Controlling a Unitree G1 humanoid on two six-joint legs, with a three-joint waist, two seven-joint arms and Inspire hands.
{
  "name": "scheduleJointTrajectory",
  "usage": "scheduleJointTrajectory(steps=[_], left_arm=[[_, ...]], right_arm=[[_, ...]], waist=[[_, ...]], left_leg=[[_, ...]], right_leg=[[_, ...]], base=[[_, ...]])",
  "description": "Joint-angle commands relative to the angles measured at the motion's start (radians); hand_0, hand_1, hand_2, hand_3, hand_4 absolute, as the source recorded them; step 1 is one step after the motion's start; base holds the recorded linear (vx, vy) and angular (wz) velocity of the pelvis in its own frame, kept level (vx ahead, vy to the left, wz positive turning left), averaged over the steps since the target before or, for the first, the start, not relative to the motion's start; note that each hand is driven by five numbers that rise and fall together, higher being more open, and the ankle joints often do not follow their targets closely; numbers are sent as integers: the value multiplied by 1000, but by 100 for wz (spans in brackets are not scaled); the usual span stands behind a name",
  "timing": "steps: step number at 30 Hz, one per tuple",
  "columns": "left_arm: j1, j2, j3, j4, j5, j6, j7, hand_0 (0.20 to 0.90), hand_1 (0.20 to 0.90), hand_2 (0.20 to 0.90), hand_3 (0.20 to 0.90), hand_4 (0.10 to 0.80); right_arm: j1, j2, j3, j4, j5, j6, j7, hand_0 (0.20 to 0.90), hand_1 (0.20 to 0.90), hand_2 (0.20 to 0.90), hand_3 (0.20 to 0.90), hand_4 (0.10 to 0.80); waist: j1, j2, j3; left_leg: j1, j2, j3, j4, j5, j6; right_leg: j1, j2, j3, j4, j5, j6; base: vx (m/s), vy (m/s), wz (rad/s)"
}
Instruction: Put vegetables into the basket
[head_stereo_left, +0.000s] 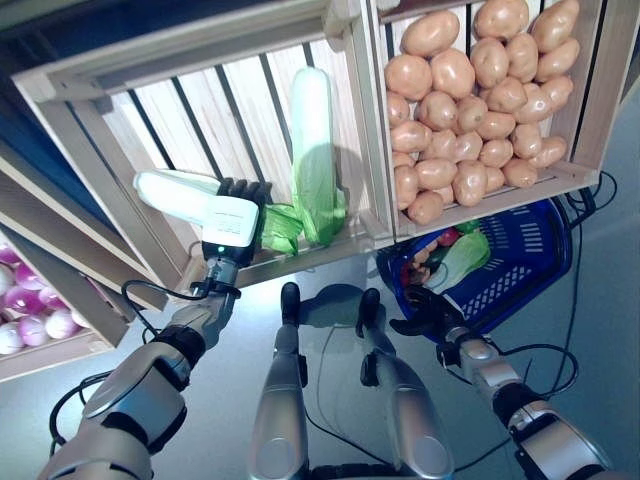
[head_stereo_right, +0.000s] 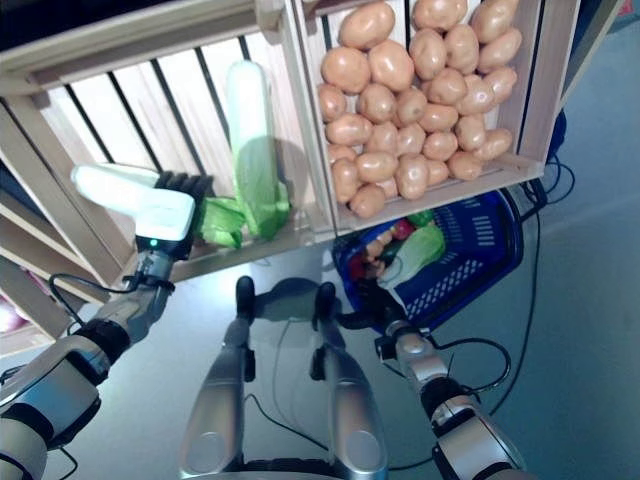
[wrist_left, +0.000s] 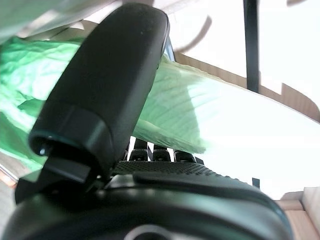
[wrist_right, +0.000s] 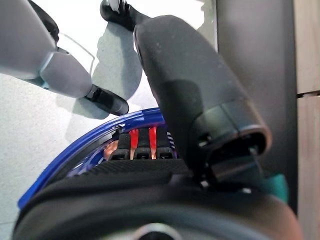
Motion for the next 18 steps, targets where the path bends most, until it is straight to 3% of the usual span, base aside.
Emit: scheduleJointTrajectory(steps=[1, 2, 3, 5, 6, 7, 18], left_arm=[[-83, -28, 76, 34, 7, -24, 70, 900, 900, 900, 900, 800], [-93, -35, 78, 47, -8, -19, 85, 900, 900, 900, 900, 800], [-99, -35, 78, 52, -10, -18, 87, 858, 858, 858, 858, 772], [-113, -40, 76, 68, -9, -12, 90, 573, 573, 573, 573, 582], [-121, -40, 75, 75, -4, -11, 90, 465, 465, 465, 465, 510], [-135, -40, 70, 84, -6, -11, 89, 300, 300, 300, 300, 400], [-158, -43, 74, 81, -42, -16, 128, 300, 300, 300, 300, 400]], right_arm=[[18, -22, 35, -107, 48, 2, -59, 900, 900, 900, 900, 800], [12, -18, 43, -114, 46, 5, -65, 900, 900, 900, 900, 800], [10, -17, 46, -115, 46, 6, -67, 900, 900, 900, 900, 800], [7, -18, 53, -116, 50, 6, -71, 900, 900, 900, 900, 800], [4, -17, 54, -114, 51, 3, -71, 900, 900, 900, 900, 800], [-2, -17, 57, -113, 52, 4, -73, 900, 900, 900, 900, 800], [12, -22, 58, -144, 36, 9, -70, 900, 900, 900, 900, 800]], waist=[[-26, -53, -2], [-31, -59, -2], [-32, -61, -2], [-37, -65, -2], [-39, -67, -2], [-43, -69, -2], [-47, -71, -2]], left_leg=[[-99, 3, -32, 84, -25, -45], [-112, 4, -31, 86, -24, -46], [-115, 5, -31, 86, -23, -46], [-124, 6, -31, 90, -23, -47], [-130, 7, -32, 93, -23, -47], [-137, 8, -32, 96, -23, -48], [-116, 9, -33, 81, -22, -50]], right_leg=[[-33, -7, 27, 64, -7, 44], [-48, -4, 30, 70, -7, 44], [-51, -3, 30, 71, -7, 44], [-60, -1, 31, 74, -8, 43], [-65, -1, 31, 77, -7, 44], [-73, -2, 32, 80, -6, 44], [-57, 0, 27, 78, -10, 44]], base=[[-27, -4, -4], [-30, -7, -4], [-26, -10, -6], [0, 0, 0], [0, 0, 0], [0, 0, 0], [0, 0, 0]])
